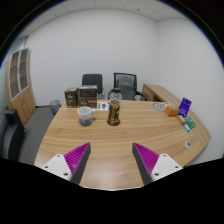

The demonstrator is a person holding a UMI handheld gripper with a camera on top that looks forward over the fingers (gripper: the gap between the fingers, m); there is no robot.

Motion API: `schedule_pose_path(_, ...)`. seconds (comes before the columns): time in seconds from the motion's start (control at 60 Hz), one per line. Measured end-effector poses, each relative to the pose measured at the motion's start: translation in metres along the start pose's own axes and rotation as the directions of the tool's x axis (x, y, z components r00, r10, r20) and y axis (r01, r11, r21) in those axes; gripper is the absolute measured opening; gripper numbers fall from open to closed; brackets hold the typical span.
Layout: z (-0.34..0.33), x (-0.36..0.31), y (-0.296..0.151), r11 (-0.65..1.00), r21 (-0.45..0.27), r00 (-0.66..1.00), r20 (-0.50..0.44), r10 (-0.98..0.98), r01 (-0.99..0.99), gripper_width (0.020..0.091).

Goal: Pour water

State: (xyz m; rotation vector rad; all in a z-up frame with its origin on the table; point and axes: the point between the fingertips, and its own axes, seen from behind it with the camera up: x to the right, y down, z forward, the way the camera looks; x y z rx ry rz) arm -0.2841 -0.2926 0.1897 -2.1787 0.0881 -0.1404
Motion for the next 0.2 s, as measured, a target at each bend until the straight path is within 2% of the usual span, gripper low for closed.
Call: schedule_pose_path(0.2,-0.0038,0.001,-0.0017,1.0,0.003,1.0,-0.002,0.009,-0.009,0.0854)
